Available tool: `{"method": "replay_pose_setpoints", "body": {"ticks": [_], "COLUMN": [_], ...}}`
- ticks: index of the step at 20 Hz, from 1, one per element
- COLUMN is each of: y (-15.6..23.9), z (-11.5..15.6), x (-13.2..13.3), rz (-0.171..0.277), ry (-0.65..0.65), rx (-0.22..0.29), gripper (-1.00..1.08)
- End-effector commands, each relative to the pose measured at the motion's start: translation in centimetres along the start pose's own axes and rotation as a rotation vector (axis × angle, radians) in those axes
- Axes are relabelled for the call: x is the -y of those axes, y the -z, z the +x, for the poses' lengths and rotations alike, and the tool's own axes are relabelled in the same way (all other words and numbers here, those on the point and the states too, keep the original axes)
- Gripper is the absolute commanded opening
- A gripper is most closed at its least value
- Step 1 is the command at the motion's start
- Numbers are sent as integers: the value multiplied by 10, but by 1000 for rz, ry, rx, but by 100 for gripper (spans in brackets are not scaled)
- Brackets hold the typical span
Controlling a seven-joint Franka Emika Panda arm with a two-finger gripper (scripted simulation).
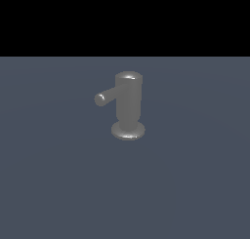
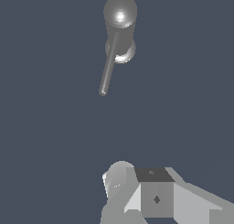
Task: Turn on the faucet by rotating a designated handle.
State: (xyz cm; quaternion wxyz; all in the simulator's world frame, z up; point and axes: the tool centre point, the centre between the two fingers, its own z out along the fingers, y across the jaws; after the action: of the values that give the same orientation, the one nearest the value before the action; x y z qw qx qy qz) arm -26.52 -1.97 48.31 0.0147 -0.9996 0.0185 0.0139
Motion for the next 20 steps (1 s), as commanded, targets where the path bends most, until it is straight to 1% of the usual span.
{"method": "replay_pose_setpoints", "body": {"ticks": [1,5,10,15,20], "y": [0,-4,-19,-44,-79], "z": [0,1,6,14,26], "x": [0,2,8,19,34], "rz": [0,0,-2,-4,-7], "ry": [0,-3,-16,-38,-69], "rx": [0,0,-2,-5,-9], "gripper": [-100,-100,-100,-100,-100]}}
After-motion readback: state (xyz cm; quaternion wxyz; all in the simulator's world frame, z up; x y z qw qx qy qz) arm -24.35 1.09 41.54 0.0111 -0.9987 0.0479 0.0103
